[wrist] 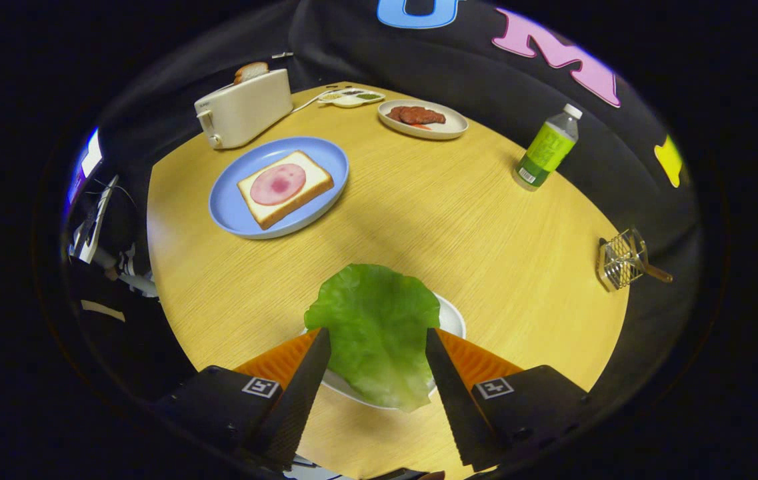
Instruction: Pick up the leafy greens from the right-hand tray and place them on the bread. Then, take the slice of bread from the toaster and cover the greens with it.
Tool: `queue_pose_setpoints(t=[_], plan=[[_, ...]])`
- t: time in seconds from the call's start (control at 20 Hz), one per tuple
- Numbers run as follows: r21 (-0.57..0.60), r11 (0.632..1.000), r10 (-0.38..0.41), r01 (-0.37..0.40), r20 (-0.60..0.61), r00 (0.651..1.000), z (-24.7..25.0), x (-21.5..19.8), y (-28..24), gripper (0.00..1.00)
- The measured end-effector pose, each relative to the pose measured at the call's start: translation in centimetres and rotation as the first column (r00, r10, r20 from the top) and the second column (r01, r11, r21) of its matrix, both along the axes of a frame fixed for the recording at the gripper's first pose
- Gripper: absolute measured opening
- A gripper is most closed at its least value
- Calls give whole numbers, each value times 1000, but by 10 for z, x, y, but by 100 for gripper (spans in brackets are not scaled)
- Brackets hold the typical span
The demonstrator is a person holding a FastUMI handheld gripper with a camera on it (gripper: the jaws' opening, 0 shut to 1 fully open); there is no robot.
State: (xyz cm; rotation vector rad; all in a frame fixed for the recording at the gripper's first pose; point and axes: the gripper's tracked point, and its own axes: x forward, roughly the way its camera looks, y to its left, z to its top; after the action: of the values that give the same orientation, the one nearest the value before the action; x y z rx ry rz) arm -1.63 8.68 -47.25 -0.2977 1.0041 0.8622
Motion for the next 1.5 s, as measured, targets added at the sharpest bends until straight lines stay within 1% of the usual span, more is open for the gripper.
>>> queue_pose_setpoints(t=[0.1,0.15,0.3,0.45,0.6,0.7,0.75,0.85,0.9,1.0,1.05,1.2,1.5], plan=[[-17,1000,18,-18,-33,999,-10,0,4,90],[-37,999,22,-23,-49,999,-18,0,3,86],[-69,997,34,-40,-92,995,-31,-3,2,81],[-71,997,19,-29,-132,991,-36,-3,4,79],[-101,995,9,-26,-161,987,-39,-5,2,77],[-120,993,-15,-7,-182,983,-37,-3,-1,64],[-125,992,-28,4,-189,982,-37,-2,-2,52],[-124,992,-31,7,-188,982,-37,-1,-2,21],[-124,992,-23,0,-182,983,-37,-2,-2,16],[-132,991,-8,-15,-172,985,-39,-4,-2,10],[-136,990,1,-24,-162,987,-33,-5,-4,8],[-129,992,-3,-16,-145,989,-23,-7,-6,8],[-60,996,-77,70,-111,991,22,2,-6,8]])
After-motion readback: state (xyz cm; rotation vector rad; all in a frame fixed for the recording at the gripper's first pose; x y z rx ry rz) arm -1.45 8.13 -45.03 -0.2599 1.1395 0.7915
